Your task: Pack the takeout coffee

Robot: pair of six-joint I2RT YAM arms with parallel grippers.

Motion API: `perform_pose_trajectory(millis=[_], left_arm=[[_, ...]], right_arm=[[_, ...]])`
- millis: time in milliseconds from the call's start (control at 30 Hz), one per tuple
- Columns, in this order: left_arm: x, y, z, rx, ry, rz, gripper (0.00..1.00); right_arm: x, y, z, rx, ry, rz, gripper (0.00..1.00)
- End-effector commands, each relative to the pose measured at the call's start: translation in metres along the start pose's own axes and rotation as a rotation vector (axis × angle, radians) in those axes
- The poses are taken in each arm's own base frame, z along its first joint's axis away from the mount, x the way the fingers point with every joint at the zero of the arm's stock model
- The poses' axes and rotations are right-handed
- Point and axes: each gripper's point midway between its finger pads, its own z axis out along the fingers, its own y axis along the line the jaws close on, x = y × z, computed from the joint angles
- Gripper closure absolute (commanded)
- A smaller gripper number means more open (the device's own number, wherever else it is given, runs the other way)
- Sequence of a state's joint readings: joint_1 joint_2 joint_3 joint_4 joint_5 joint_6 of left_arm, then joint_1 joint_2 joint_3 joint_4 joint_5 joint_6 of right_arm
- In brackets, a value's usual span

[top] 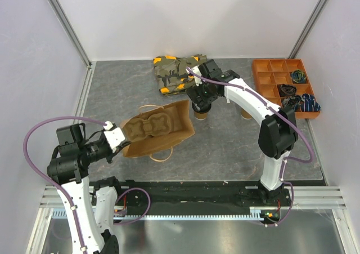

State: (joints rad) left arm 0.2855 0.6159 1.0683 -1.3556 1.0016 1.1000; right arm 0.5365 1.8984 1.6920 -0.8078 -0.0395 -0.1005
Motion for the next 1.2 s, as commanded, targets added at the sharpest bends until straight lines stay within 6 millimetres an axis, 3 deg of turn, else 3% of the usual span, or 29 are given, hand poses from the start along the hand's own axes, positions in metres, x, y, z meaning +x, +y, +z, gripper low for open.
perform_pose_trajectory(millis=[0,333,1167], left_arm=[[0.000,-0.013,-0.001,0.036,0.000,-0.051,0.98],[-0.001,-0.009,0.000,0.033,-0.005,-0.055,0.98],[-0.002,-0.005,0.001,0.037,-0.006,-0.082,0.98]], right_arm=[[-0.016,0.001,-0.005,-0.026,-0.035,0.020,0.02],[-0.025,0.003,0.003,-0.064,-0.031,0.008,0.02],[-0.010,-0.004,0.024,-0.033,0.034,0.002,0.03]])
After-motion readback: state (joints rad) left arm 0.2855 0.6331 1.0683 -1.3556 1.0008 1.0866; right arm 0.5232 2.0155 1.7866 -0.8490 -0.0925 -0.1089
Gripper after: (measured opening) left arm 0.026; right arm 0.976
